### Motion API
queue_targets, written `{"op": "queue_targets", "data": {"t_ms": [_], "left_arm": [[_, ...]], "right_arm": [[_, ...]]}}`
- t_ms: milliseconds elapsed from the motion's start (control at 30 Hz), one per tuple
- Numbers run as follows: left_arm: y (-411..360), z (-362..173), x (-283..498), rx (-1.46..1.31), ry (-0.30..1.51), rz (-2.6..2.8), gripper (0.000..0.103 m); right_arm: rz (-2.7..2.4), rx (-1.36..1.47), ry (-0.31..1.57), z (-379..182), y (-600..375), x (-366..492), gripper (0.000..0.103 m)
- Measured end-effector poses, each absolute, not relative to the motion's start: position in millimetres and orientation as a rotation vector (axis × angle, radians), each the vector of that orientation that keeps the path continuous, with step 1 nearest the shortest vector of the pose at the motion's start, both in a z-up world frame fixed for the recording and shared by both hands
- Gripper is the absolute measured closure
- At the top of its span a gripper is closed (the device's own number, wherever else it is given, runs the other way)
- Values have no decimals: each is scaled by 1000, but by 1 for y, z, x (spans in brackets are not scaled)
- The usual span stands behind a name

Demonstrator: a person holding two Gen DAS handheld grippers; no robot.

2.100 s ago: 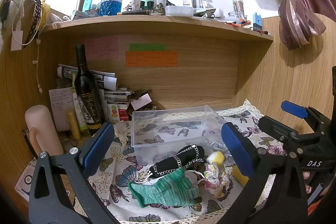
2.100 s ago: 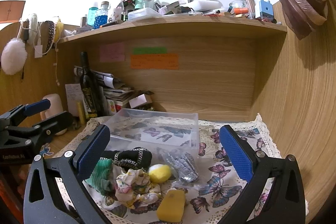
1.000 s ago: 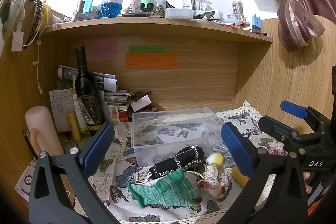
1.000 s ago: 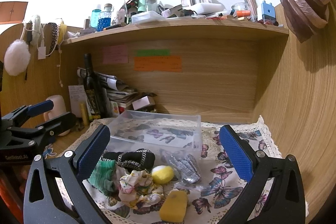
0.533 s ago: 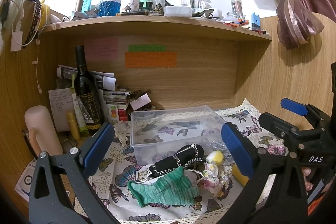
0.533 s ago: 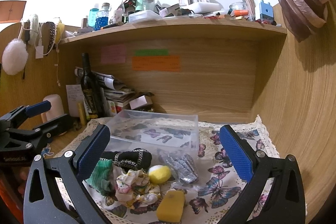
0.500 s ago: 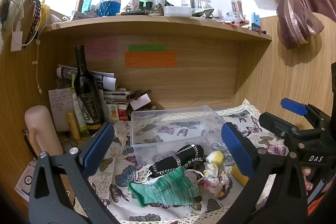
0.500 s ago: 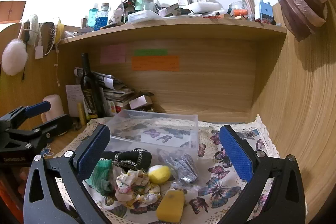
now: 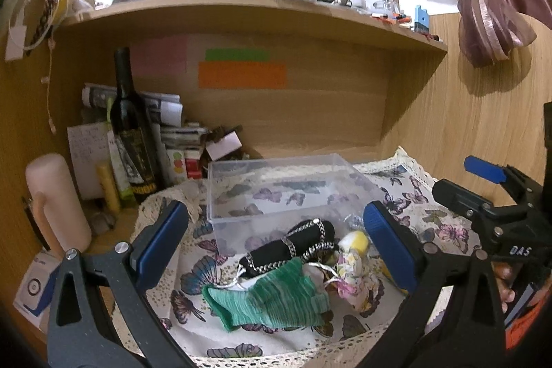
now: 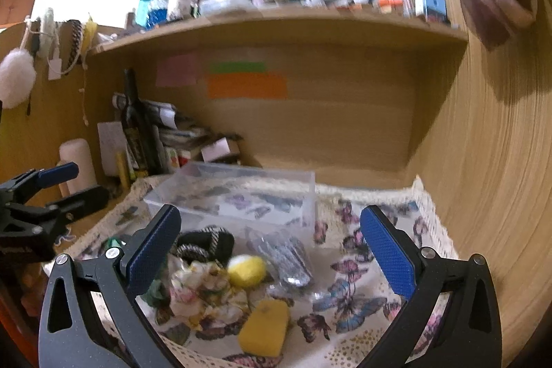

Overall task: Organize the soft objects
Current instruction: 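Grasp the teal knitted sock with the left tool while the right tool grasps the yellow sponge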

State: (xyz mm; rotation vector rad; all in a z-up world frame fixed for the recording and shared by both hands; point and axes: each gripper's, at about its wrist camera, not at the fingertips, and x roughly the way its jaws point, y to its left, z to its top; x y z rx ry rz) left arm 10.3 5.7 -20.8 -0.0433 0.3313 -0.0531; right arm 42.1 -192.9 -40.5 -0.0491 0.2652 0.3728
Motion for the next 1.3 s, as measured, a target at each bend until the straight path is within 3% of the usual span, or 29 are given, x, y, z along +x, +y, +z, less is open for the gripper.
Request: {"op": "queue_targets", "data": {"t_ms": [100,167,233,467,733,833,900,967,1000,1033,1167,1300], "left_arm": [[6,-30,14,-60,360,-66,1],[3,-38,18,-63,393,-86,14],[-2,-49,24,-53,435,-95,20],[0,-82,38,-77,559,-101,22],[5,-113,46,-78,644,-40,23],[5,-114,42,-79,631,-55,43],[2,-113,41,-69,629,-74,49],[-1,-113,40,-60,626,-79,59],[-2,-112,40,-56,628,-80,62],[-2,-112,40,-57,628,-78,74],[10,-108,41,-95,639,-74,88],[17,-98,39,-117,609,-71,91]], "right_arm": [[364,-45,334,-57,-198,52,0],[353,-57,386,-72,-199,57,0],[351,-65,430,-85,-200,60,0],[345,-53,525,-111,-205,61,1],[381,-34,604,-131,-203,68,29],[409,-1,605,-133,-205,68,45],[444,8,612,-132,-202,68,62],[465,10,625,-133,-198,70,68],[462,5,624,-134,-196,70,69],[461,0,622,-135,-195,69,70],[467,23,604,-129,-199,66,73],[452,45,548,-114,-205,63,74]]}}
